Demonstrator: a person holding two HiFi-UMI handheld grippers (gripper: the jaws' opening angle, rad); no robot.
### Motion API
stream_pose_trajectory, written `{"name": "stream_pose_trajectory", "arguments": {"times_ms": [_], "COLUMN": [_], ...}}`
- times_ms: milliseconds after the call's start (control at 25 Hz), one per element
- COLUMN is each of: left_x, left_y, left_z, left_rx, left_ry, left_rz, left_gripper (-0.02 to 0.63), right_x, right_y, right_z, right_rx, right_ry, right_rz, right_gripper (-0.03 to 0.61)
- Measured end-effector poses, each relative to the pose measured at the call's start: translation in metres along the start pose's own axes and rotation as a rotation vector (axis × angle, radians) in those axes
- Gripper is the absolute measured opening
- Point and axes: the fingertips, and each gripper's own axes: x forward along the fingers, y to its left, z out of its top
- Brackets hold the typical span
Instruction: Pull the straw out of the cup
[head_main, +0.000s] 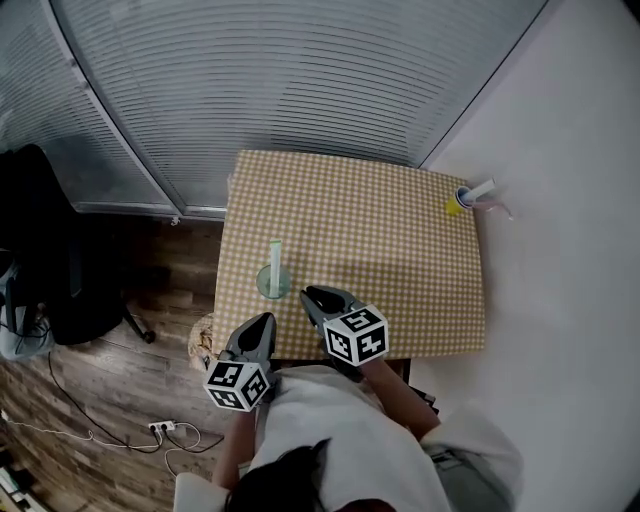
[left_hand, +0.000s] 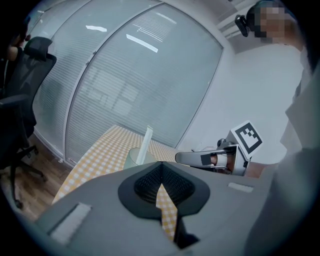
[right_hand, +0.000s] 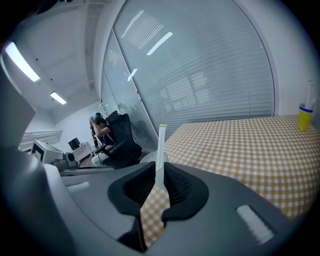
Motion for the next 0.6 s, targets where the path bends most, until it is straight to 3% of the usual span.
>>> {"name": "stream_pose_trajectory", "arguments": {"times_ms": [160,600], "left_x": [0.004,-0.001], "left_y": [0.005,0.031], "left_z": [0.003,0.011], "left_rx": [-0.025,-0.051], "left_ry": [-0.001,0.010], "left_rz": [-0.046,-0.042], "left_gripper": [0.014,0.014], "right_x": [0.003,0.031], "right_y": [-0.009,0.002], "right_z": [0.004,0.025], "right_rx": [0.043,0.006], "right_ry": [-0.023,-0.022], "right_rz": [-0.038,-0.035], "right_gripper": [0.065,0.133]}}
